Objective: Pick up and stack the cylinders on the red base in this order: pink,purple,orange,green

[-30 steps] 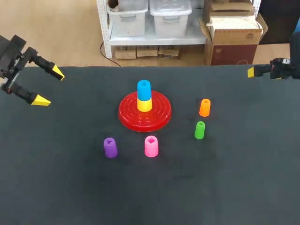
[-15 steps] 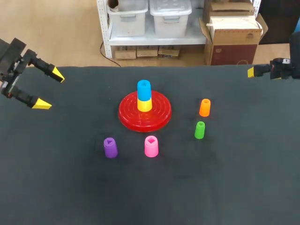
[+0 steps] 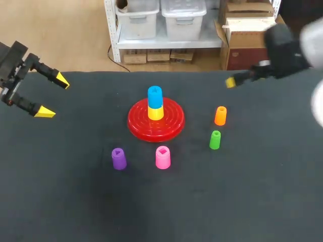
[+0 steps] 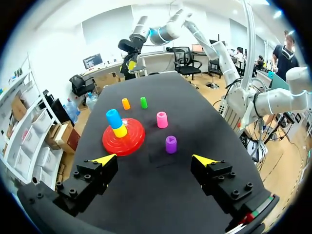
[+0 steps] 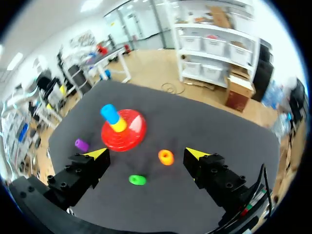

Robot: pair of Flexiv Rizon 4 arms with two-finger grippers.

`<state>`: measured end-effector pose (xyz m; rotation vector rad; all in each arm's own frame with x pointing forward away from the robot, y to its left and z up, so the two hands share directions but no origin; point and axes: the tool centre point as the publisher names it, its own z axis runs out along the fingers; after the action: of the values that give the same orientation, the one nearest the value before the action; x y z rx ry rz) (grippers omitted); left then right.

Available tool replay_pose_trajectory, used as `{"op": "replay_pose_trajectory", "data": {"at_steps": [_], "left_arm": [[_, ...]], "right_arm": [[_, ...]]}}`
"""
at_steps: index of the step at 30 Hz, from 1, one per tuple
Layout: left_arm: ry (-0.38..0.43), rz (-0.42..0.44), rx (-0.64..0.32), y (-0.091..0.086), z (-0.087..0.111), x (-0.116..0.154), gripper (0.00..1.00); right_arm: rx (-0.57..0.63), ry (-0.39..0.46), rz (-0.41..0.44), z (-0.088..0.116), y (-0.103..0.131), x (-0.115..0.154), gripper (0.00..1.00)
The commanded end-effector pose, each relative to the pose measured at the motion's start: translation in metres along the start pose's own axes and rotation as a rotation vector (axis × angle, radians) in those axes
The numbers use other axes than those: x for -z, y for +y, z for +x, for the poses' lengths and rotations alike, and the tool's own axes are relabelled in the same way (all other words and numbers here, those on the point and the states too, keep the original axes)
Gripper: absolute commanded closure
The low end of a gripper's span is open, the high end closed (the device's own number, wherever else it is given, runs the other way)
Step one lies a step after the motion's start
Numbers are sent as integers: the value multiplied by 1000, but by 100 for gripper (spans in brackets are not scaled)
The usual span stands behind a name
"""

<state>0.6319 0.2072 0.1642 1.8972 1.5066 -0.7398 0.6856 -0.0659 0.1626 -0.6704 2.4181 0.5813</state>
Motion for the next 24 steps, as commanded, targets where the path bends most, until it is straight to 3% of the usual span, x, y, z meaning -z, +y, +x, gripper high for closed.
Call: {"op": "replay_pose_trajectory", "data": {"at_steps": [1, 7, 15, 17, 19, 24], "left_arm": [[0, -1, -2, 0, 1, 0, 0], [0, -1, -2, 0, 1, 0, 0], [0, -1, -2, 0, 1, 0, 0], [0, -1, -2, 0, 1, 0, 0], [0, -1, -2, 0, 1, 0, 0], [0, -1, -2, 0, 1, 0, 0]], "right_arm": [[420, 343, -131, -12, 32, -32, 0], [623, 538, -157, 8, 67, -50, 0], [794, 653, -212, 31, 103, -68, 0], [822, 629, -213, 32, 108, -70, 0], [777, 507, -189, 26, 106, -64, 0], [777, 507, -189, 26, 106, -64, 0]]}}
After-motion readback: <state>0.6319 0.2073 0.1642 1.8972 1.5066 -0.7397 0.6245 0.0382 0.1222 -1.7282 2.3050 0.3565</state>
